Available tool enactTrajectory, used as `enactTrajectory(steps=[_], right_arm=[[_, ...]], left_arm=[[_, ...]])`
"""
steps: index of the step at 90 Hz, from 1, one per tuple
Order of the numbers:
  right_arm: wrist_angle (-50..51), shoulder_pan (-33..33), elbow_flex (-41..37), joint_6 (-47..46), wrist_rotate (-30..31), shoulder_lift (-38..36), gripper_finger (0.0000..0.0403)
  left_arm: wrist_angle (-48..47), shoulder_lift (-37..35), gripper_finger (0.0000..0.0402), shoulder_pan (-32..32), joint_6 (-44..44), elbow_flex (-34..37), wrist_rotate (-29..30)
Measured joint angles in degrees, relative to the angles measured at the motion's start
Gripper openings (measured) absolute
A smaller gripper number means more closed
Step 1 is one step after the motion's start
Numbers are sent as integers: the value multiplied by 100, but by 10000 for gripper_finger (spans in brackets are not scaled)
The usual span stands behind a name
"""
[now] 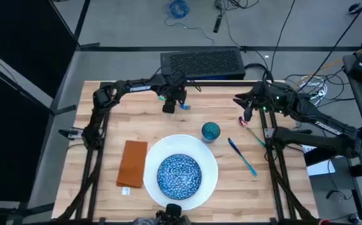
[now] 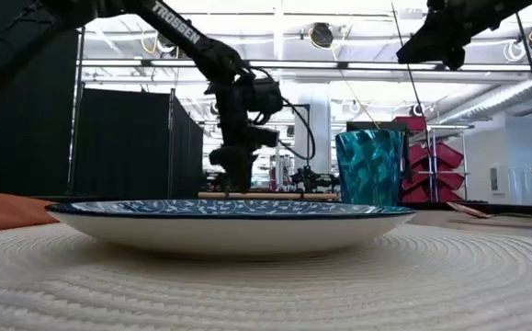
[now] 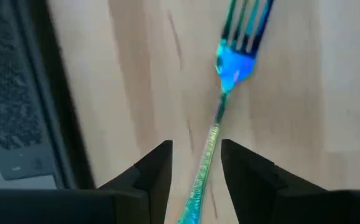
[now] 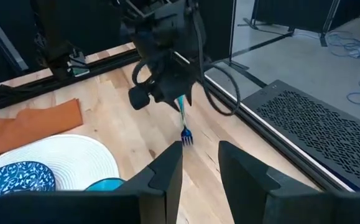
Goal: Set table place
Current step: Stack the blue fork on top of the brown table napkin
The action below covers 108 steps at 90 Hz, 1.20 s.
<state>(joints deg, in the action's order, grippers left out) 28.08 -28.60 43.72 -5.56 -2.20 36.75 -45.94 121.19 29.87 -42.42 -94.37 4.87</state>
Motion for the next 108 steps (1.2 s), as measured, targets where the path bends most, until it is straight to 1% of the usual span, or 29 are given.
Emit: enactTrajectory(steps=[16, 25, 65, 93, 101, 108], right_arm=[[0, 0, 0, 0, 0, 2, 91], [-2, 0, 0, 0, -1, 0, 91], [-13, 0, 0, -17, -90, 2, 91], [-50, 0, 0, -79, -95, 2, 91], [-49, 0, 0, -96, -109, 0, 91], [-50, 0, 0, -99, -114, 2, 91]], left_arm=[[27, 70, 123, 6, -40, 0, -21], [139, 66, 123, 20, -41, -4, -171], [-228, 63, 123, 211, 11, -2, -523], [-284, 135, 123, 524, 259, -11, -888], [-453, 146, 123, 592, 309, -4, -1172], [-462, 148, 123, 592, 309, -7, -1196]])
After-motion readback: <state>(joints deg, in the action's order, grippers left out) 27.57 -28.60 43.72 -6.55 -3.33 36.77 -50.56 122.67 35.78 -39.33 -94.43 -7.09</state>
